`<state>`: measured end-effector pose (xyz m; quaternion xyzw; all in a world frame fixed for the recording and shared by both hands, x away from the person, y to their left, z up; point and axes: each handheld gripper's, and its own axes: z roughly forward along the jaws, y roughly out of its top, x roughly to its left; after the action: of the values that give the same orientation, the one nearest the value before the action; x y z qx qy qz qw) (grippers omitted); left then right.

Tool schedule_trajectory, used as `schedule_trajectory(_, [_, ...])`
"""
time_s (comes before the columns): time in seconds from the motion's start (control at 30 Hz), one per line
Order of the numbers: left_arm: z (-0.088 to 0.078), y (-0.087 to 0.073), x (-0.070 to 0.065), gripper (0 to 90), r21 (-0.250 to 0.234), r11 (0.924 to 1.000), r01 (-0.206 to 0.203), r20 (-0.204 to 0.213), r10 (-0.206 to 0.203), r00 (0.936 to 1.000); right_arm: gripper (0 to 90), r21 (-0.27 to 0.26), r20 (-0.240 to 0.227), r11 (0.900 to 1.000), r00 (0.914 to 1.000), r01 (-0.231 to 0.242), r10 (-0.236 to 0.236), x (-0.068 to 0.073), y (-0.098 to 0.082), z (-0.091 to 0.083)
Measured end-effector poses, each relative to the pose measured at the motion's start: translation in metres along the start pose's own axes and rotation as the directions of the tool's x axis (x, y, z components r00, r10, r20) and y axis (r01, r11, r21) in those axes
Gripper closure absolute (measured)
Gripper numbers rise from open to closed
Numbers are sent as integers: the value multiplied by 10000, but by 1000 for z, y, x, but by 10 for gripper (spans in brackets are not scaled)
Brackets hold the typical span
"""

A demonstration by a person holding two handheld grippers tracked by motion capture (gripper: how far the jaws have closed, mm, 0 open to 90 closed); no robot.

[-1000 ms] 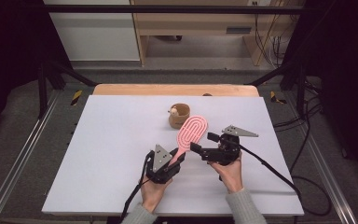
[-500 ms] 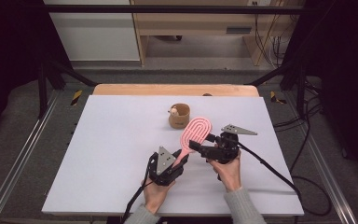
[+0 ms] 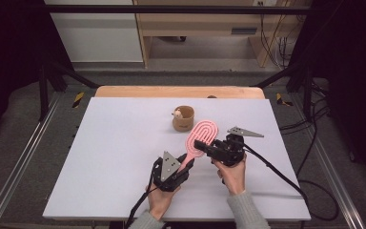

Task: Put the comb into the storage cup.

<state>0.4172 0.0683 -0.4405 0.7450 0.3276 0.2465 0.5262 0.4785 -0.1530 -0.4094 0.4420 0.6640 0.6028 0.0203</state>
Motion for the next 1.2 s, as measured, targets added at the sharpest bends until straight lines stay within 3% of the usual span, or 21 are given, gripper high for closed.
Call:
schedule_trajectory(0.23, [1, -1, -1, 692, 36, 10000, -74, -90, 75, 9999, 524, 117, -119, 9988, 9988, -480, 481, 0, 1, 1])
schedule_trajectory(0.63, [3, -1, -4, 692, 161, 9991, -383, -312, 387, 9988, 593, 123, -251, 9975, 9973, -691, 694, 2, 0, 0])
schedule_trajectory(0.77, [5, -1, -5, 691, 237, 9987, -455, -335, 463, 9984, 631, 63, -499, 9965, 9952, -837, 839, 3, 0, -1])
schedule_trajectory(1.2, [9, -1, -5, 684, 336, 9979, -546, -104, 550, 9984, 642, -36, -469, 9979, 9968, -651, 649, 6, 0, -5])
